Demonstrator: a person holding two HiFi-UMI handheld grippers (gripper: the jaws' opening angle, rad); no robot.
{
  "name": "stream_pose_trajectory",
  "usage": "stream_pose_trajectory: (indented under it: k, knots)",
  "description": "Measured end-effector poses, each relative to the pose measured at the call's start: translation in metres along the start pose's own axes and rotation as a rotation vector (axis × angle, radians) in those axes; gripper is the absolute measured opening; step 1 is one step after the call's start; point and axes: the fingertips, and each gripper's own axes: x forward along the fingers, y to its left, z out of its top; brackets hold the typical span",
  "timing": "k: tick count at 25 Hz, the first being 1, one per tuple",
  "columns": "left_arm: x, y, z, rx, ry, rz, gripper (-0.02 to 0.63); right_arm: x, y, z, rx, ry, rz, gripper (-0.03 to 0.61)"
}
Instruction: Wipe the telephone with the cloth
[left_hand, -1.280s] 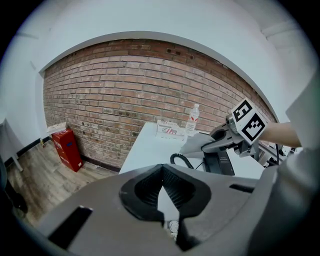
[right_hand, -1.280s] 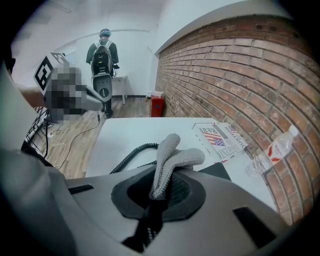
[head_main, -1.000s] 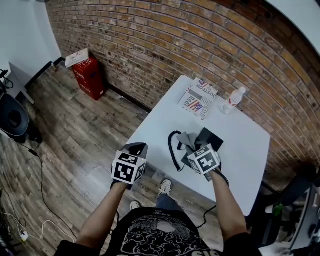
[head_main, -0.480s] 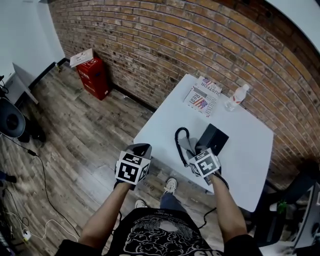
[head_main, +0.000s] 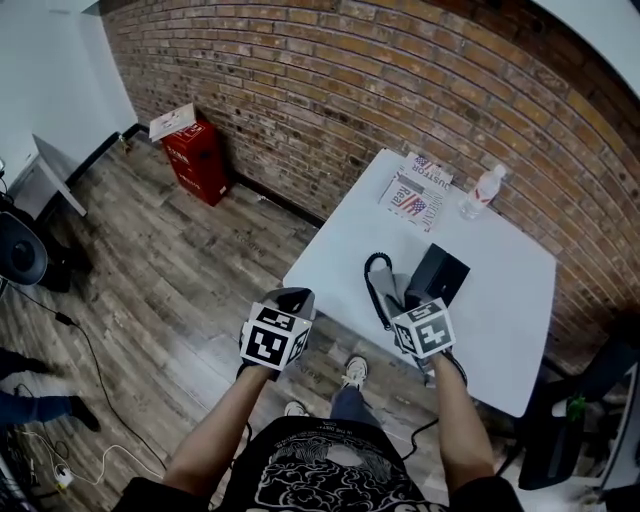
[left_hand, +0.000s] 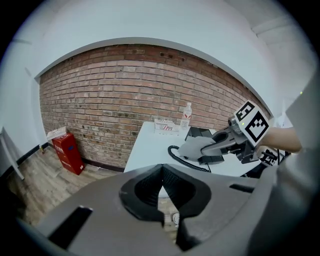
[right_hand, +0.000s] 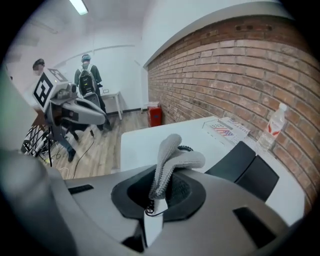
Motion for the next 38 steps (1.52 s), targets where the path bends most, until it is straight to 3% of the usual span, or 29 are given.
stream_pose_trajectory:
  k: [9, 20, 29, 38]
  knots:
    - [-0.006, -0.007, 0.025, 0.039, -0.053, -0.032, 0.006, -0.077, -0.015, 0.04, 0.038, -0.2, -0.138, 0.011]
    - [-0.019, -0.031, 0.069, 0.084, -0.159, -0.076, 0.006, -0.157, -0.029, 0.032, 0.181, -0.362, -0.275, 0.011]
    - [-0.02, -0.05, 0.081, 0.108, -0.185, -0.104, 0.006, -0.186, -0.033, 0.015, 0.269, -0.433, -0.348, 0.011]
    - [-0.019, -0.06, 0.073, 0.118, -0.168, -0.121, 0.006, -0.186, -0.028, 0.01, 0.254, -0.415, -0.349, 0.011]
